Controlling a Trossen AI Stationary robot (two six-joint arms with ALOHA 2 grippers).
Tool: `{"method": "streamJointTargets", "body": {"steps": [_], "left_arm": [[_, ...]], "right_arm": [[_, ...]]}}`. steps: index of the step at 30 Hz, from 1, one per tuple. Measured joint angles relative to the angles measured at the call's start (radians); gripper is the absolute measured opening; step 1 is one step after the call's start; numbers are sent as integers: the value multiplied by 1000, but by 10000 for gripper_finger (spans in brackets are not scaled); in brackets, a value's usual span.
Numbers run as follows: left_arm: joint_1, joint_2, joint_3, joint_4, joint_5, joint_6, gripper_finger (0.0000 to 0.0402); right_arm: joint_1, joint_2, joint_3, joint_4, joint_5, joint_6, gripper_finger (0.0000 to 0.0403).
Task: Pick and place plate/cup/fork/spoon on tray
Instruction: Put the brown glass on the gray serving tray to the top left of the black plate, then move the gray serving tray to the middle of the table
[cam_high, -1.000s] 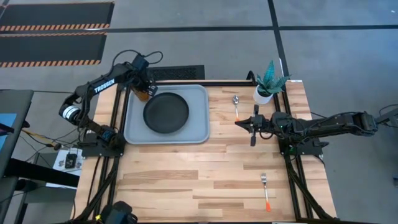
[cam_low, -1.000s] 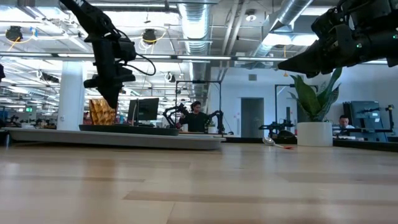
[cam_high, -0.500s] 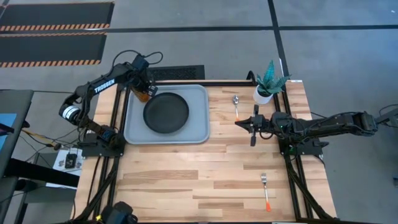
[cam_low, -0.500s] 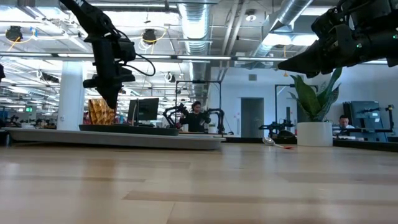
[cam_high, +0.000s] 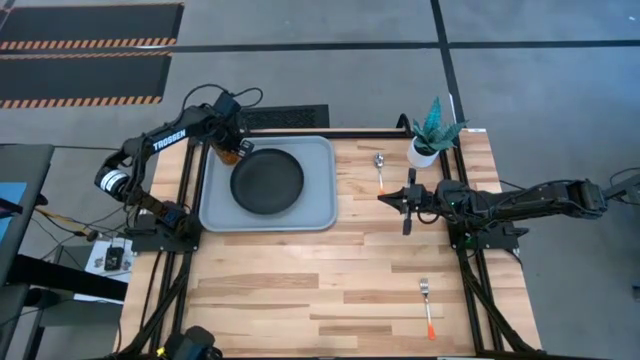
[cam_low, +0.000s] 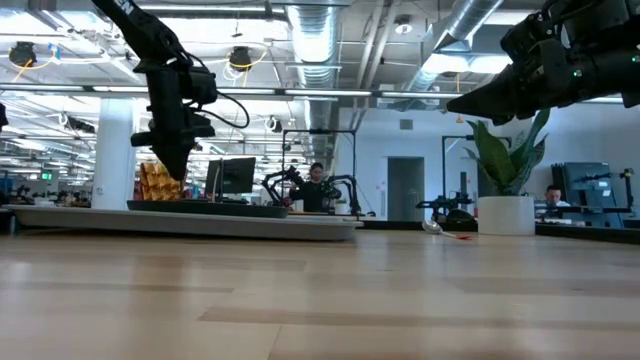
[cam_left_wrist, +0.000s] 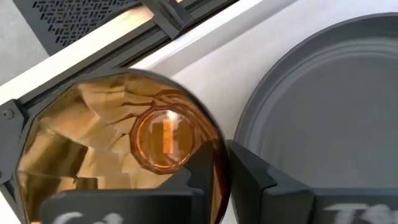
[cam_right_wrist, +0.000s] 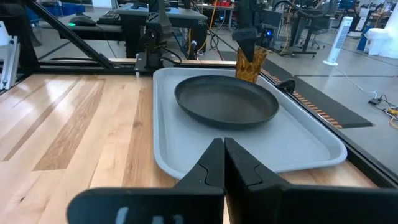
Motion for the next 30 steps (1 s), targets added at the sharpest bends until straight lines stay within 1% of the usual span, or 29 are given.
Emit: {"method": "streamJointTargets", "body": {"steps": [11,20,23,25,28,30], "left_arm": [[0,0,2,-2,0,-1,86],[0,0,83,-45,-14,28,116],[0,-6,115,-84,-17,58,119],[-8,-32,121,-90,-18,95,116],[-46,-110,108,-83,-17,147,99],[-88,-183,76,-65,-17,165,81]], "right_arm": [[0,0,0,0,0,0,12],[0,0,0,0,0,0,12],[0,0,0,0,0,0,12],[0,0,0,0,0,0,12],[0,0,0,0,0,0,12],[0,0,0,0,1,-1,12]]}}
